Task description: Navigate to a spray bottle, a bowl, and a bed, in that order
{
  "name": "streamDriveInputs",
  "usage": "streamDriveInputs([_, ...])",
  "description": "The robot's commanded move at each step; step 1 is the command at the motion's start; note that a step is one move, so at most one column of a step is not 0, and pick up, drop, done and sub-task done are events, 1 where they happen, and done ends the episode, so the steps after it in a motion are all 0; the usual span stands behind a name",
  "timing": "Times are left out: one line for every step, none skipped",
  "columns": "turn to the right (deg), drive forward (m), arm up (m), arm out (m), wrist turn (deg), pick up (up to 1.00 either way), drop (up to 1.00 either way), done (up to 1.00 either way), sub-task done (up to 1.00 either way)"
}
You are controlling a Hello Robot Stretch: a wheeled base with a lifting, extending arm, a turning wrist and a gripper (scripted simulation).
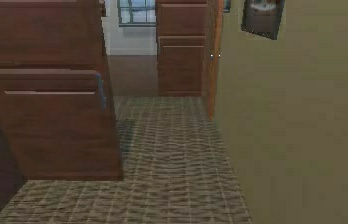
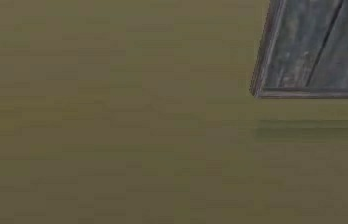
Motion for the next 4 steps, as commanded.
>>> streamDriveInputs([0.0, 1.00, 0.00, 0.00, 0.0, 0.00, 0.00, 0.00, 0.00])
streamDriveInputs([-3.0, 0.00, 0.00, 0.00, 0.0, 0.00, 0.00, 0.00, 0.00])
streamDriveInputs([0.0, 0.65, 0.00, 0.00, 0.0, 0.00, 0.00, 0.00, 0.00])
streamDriveInputs([-15.0, 0.00, 0.00, 0.00, 0.0, 0.00, 0.00, 0.00, 0.00])
